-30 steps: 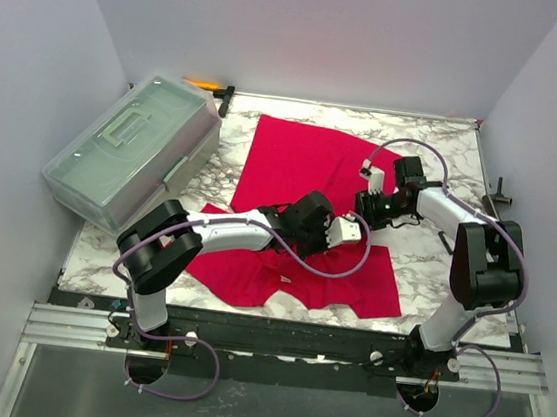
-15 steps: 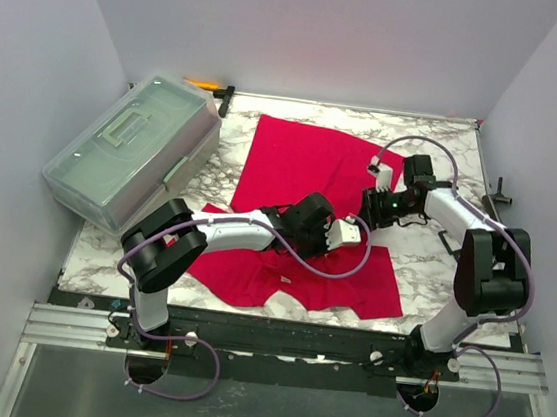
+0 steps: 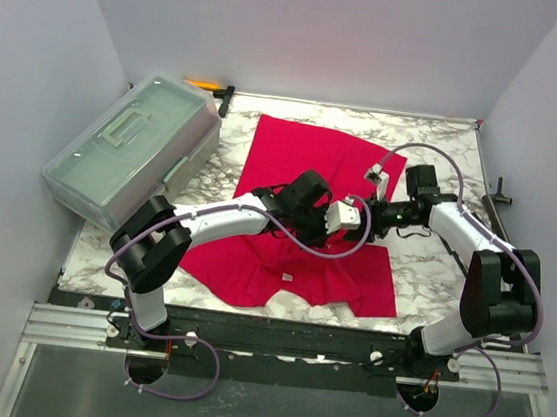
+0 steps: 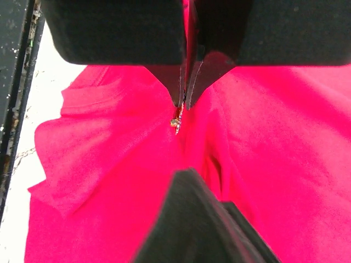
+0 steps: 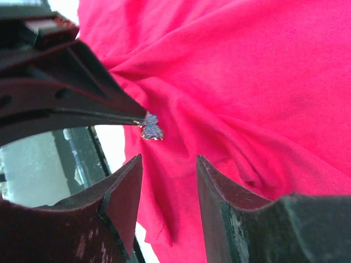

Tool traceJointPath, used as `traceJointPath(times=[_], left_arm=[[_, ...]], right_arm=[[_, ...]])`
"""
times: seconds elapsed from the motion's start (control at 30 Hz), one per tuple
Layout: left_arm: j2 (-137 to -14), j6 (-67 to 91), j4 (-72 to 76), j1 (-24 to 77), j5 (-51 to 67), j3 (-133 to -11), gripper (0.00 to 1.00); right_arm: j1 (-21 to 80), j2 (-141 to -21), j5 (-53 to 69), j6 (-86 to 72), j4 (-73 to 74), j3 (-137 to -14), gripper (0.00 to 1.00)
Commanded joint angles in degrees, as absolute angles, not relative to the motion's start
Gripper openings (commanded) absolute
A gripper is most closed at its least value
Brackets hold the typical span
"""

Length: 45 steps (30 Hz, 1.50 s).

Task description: Remove the brooch from the garment

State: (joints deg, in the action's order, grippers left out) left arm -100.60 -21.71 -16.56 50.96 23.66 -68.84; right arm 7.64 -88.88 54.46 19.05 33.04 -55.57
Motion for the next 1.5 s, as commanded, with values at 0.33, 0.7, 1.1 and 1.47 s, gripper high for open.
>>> traceJointPath(times=[0.33, 0.7, 1.1, 1.47], left_arm=[[-101.6, -20.6, -23.4, 46.3, 37.1, -77.3, 0.0], [-103.8, -16.2, -23.7, 43.6, 40.3, -79.9, 0.0], [-101.0, -9.7, -16.7, 41.8, 41.1, -76.3, 0.0], [-100.7, -2.3, -7.8, 41.8, 41.4, -72.8, 0.0]], right_arm=[[8.6, -85.2, 69.3, 17.2, 21.3, -48.7, 0.67], [12.3, -82.1, 57.7, 10.6, 11.3, -44.2, 0.64], [13.5, -86.4, 62.6, 10.3, 11.4, -44.1, 0.22], [15.8, -86.5, 62.8, 9.9, 11.3, -43.7, 0.01]])
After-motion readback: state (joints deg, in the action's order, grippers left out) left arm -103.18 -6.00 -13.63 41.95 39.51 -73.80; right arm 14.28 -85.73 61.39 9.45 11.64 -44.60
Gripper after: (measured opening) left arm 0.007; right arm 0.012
